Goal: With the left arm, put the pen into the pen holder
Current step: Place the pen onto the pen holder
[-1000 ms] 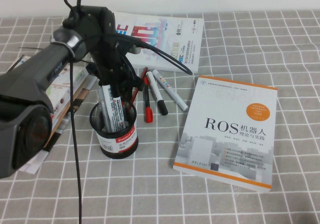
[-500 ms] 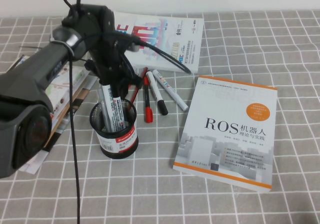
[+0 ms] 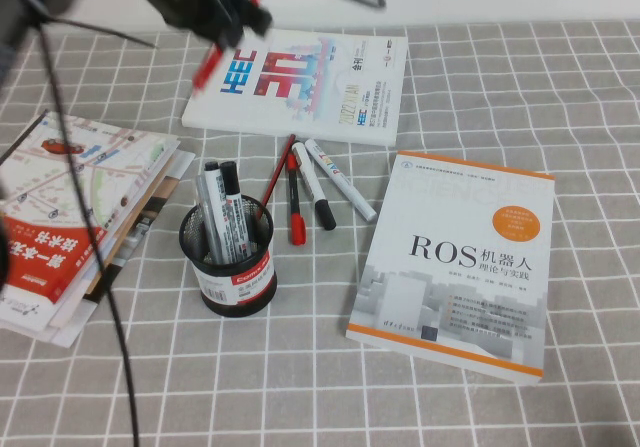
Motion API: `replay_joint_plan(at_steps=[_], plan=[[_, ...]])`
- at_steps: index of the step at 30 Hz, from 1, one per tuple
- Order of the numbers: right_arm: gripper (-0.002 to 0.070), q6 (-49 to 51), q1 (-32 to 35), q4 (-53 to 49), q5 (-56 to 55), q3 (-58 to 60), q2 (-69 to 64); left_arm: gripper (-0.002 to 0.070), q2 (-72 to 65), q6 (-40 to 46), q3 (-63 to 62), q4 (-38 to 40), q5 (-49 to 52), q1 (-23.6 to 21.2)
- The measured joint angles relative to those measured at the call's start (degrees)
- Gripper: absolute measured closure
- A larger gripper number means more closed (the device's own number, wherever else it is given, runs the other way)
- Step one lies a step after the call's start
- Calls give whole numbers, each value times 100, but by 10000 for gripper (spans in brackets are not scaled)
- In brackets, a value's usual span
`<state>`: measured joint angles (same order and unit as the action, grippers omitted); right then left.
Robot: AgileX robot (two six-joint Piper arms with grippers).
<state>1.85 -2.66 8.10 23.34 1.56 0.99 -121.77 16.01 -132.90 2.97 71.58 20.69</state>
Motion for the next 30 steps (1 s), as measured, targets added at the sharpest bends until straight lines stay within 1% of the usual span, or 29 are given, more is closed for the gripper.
replay_joint_plan(at_steps=[9, 12, 16, 18, 21, 24, 26, 30], plan=[[691, 0, 0, 0, 0, 0, 0, 606, 1784, 7, 65, 86, 77, 42], [691, 0, 0, 0, 0, 0, 0, 606, 2533, -96, 538, -80, 77, 132], [691, 0, 0, 0, 0, 0, 0, 606, 3561, -261, 1821, -126, -144, 202], [691, 0, 0, 0, 0, 0, 0, 606, 4081, -420, 2672, -139, -564, 210], [691, 0, 0, 0, 0, 0, 0, 606, 5025, -607, 3991, -151, -1453, 210], [691, 0, 0, 0, 0, 0, 0, 606, 5931, -671, 5369, -19, -2570, 210], [691, 0, 0, 0, 0, 0, 0, 606, 6593, -687, 6453, 168, -3580, 210], [691, 0, 0, 0, 0, 0, 0, 606, 7427, -687, 8081, 412, -5277, 210]])
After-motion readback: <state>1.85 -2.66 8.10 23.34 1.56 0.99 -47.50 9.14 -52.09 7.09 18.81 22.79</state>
